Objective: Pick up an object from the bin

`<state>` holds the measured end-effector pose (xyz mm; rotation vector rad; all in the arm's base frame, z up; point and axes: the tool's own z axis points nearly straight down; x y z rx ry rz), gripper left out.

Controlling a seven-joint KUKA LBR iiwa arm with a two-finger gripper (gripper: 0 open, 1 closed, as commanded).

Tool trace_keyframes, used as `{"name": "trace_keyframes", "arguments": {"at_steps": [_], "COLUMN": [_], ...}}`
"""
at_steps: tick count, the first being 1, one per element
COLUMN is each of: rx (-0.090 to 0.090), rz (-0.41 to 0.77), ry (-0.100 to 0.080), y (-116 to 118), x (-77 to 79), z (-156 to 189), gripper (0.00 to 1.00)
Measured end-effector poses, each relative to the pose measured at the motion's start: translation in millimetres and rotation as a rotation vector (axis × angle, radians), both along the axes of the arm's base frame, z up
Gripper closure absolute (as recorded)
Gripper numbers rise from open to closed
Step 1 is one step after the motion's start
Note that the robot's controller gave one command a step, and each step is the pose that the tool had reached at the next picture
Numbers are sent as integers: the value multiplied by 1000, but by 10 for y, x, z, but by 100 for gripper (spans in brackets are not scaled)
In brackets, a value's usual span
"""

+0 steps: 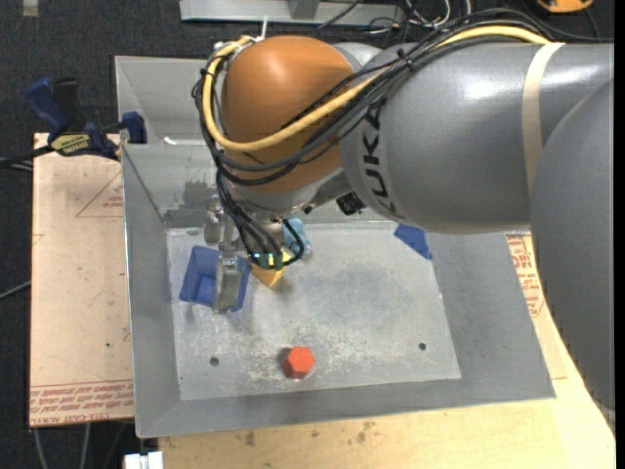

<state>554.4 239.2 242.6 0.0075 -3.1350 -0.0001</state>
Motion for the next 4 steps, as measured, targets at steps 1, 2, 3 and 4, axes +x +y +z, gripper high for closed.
{"name": "trace_keyframes", "arguments": {"at_steps": [1,2,3,4], "rx": [-1,2,0,-1], "rz": [-58,-357,-366,-480], "ry": [-2,-10,-8,-5], "y": [-514,-321,-377,-360], "x": [324,439,488,512], "z": [-1774,-1417,-1353,-1741], "gripper": [0,0,0,0]}}
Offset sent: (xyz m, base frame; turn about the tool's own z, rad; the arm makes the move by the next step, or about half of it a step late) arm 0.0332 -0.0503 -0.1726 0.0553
